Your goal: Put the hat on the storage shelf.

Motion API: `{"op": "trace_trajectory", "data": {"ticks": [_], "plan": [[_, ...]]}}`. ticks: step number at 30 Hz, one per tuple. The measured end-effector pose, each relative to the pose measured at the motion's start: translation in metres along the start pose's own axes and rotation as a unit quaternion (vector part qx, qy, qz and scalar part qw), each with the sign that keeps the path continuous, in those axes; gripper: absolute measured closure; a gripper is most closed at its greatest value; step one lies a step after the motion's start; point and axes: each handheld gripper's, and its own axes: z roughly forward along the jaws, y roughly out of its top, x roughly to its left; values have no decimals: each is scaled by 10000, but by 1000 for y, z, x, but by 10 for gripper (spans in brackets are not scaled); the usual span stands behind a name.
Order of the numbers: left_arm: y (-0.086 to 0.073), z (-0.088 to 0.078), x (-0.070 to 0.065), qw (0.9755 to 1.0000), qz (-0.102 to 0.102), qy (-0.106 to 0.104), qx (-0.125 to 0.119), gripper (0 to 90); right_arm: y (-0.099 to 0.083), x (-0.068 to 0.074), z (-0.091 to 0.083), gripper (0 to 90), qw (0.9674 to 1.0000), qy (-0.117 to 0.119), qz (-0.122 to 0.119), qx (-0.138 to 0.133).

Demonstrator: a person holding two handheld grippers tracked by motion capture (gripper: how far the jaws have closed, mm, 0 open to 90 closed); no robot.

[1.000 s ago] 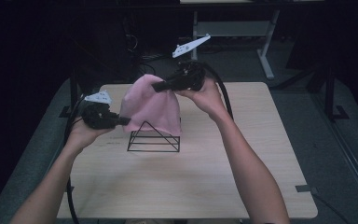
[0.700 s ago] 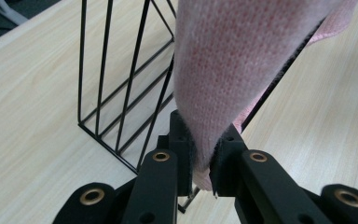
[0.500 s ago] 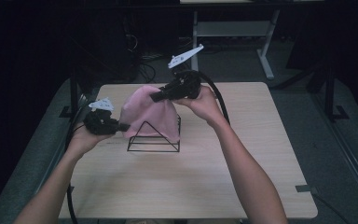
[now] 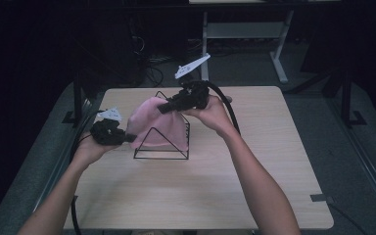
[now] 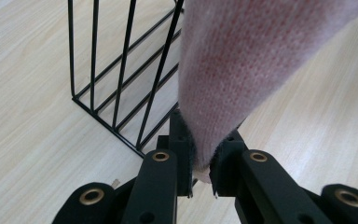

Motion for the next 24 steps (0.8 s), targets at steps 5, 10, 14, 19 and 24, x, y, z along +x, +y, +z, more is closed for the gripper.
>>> {"op": "trace_trajectory", "data": {"ticks": [5,10,14,19,24], "plan": [[-2,5,0,10000,23,36,61,809,-7,-2,4,749,10000,48,40,64],[-8,11,0,10000,-61,27,68,809,-10,-1,7,747,9998,70,66,164],[-12,15,0,9998,-31,21,173,809,-13,-1,11,744,9997,98,79,215],[-12,20,-3,9993,93,8,351,809,-20,0,16,743,9993,156,117,332],[-15,25,-3,9987,142,-35,478,807,-25,-1,19,743,9988,176,149,425]]}}
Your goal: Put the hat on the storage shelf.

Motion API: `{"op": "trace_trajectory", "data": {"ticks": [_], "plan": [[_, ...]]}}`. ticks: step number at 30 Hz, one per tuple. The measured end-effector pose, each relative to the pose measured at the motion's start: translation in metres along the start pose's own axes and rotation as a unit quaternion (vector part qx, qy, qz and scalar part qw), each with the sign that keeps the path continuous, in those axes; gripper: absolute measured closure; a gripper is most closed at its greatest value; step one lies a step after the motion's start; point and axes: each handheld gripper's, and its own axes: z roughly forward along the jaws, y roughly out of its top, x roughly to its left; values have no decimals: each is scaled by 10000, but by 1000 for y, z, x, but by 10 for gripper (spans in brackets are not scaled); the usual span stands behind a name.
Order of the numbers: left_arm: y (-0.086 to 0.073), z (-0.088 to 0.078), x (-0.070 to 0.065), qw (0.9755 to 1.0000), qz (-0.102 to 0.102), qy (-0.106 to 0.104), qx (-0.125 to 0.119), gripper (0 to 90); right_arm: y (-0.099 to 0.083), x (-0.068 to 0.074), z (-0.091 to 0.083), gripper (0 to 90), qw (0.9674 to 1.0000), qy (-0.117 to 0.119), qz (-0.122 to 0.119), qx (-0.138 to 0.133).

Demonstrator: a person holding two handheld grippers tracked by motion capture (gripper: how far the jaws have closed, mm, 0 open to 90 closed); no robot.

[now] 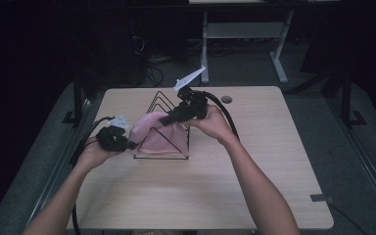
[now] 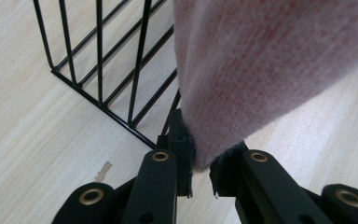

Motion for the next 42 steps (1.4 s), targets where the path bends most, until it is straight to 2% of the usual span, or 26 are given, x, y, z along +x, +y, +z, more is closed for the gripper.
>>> {"op": "trace_trajectory", "data": {"ticks": [8,11,13,14,16,18,19,21,22,24,29,33,36,39,40,42], "plan": [[-7,6,1,10000,-61,-42,64,793,-4,-2,8,743,9999,33,9,126],[-7,5,1,10000,-45,-59,56,751,-4,-2,10,746,9999,30,38,143],[-8,3,1,10000,-48,-47,5,691,-5,-3,11,748,9998,50,51,169],[-8,2,1,9999,-105,-78,-73,691,-5,-3,11,748,9998,50,51,169],[-7,-2,1,9999,-58,-73,-116,653,-5,-3,12,749,9998,36,43,175],[-5,-5,0,9999,-7,-57,-160,653,-5,-3,12,749,9998,34,57,187],[-3,-9,-1,9998,80,-35,-185,673,-5,-3,12,749,9998,35,34,174],[-1,-10,-1,9998,83,-47,-200,739,-5,-3,12,749,9998,35,45,177],[0,-11,-2,9997,174,-36,-182,739,-5,-3,12,747,9998,33,49,179],[1,-11,-2,9996,207,-53,-160,811,-5,-3,12,731,9998,23,48,174],[-1,-11,0,9999,94,-105,-96,831,-6,-3,8,655,9999,-29,26,126],[-3,-8,2,9999,44,-122,18,831,-7,-1,5,652,9999,-34,54,84],[-4,-4,3,9998,38,-113,143,832,-5,1,4,717,10000,10,-31,-62],[-4,-3,4,9998,39,-138,157,831,-2,2,7,775,9999,-32,-123,6],[-4,-3,4,9997,39,-144,172,830,-1,2,9,790,10000,-30,-86,34],[-5,0,5,9995,68,-126,288,829,-1,2,11,807,9999,-76,-92,65]]}}
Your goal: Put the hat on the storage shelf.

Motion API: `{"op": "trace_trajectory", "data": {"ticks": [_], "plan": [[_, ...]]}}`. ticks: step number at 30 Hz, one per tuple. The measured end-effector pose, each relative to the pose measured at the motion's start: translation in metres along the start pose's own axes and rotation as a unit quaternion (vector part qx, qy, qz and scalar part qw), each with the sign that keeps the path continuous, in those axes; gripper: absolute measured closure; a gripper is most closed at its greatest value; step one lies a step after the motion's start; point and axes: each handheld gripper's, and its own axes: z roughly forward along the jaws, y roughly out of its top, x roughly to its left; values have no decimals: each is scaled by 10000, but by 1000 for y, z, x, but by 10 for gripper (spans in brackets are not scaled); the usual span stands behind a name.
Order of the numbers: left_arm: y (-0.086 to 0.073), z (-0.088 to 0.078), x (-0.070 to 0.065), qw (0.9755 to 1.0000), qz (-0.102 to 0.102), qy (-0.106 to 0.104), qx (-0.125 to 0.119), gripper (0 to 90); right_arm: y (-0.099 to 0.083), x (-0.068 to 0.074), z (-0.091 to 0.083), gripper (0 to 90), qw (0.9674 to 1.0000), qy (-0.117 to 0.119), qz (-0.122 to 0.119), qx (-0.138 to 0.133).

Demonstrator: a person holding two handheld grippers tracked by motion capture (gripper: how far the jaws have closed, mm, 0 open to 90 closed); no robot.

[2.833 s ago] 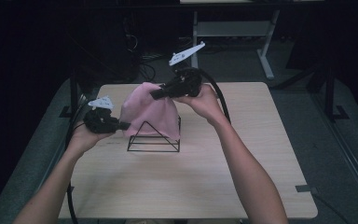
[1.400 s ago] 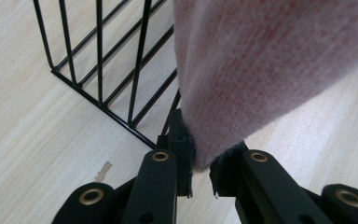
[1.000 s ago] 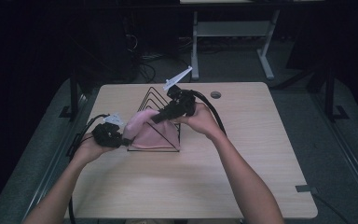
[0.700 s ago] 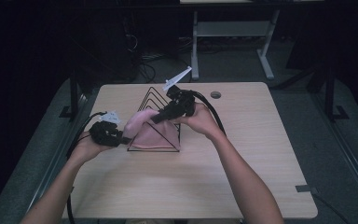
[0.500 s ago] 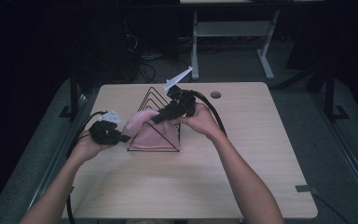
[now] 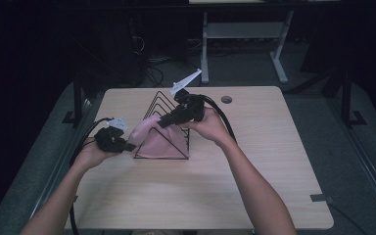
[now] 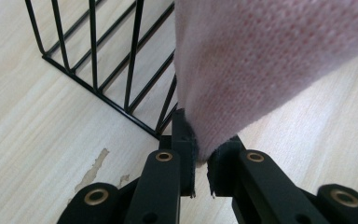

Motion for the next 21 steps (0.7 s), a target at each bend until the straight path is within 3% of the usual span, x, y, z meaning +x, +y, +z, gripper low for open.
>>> {"op": "trace_trajectory", "data": {"ticks": [11,14,16,21], "plan": [[0,4,0,10000,-10,1,52,822,-2,-2,6,805,10000,52,-5,14],[0,1,0,10000,6,-6,3,766,-3,-1,3,695,10000,52,26,-52],[0,-1,-1,10000,-17,0,-27,728,-6,0,-3,619,9999,-86,48,-122],[-1,-6,-3,9999,-88,-29,-122,684,-18,-4,-20,523,9990,-290,201,-273]]}}
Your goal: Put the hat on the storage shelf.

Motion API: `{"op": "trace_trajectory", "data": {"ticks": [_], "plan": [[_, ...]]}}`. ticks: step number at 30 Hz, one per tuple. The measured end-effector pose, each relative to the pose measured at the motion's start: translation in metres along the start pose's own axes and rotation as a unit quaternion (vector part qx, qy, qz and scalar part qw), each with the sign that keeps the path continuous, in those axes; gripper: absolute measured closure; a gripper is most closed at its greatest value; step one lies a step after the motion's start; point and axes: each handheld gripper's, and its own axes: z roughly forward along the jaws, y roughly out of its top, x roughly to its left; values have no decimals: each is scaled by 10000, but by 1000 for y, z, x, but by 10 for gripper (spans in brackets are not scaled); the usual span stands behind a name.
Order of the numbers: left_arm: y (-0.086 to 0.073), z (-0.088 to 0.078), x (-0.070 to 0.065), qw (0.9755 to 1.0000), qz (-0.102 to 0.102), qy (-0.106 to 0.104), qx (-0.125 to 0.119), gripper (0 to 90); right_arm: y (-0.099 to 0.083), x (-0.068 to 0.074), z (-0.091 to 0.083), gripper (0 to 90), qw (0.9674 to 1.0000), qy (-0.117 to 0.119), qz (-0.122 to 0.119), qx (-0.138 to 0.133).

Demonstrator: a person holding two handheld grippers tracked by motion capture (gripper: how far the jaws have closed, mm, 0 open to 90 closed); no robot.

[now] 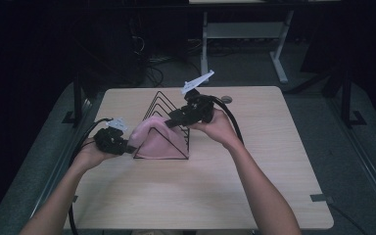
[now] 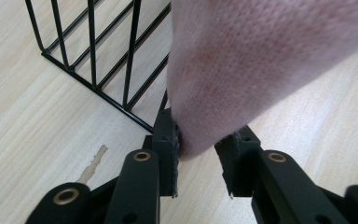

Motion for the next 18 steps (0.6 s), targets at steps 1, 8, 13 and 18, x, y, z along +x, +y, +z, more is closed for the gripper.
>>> {"op": "trace_trajectory", "data": {"ticks": [1,8,13,18], "plan": [[0,-1,0,10000,1,5,-14,670,-3,-2,-4,495,10000,-56,29,-29],[0,-7,-4,9999,-104,5,-108,582,-23,-8,-27,420,9987,-394,300,-92],[1,-10,-8,9998,-112,11,-145,531,-40,-10,-41,385,9971,-620,427,-84],[-1,-11,-11,9996,-203,-8,-210,476,-55,-12,-56,356,9951,-797,570,-90]]}}
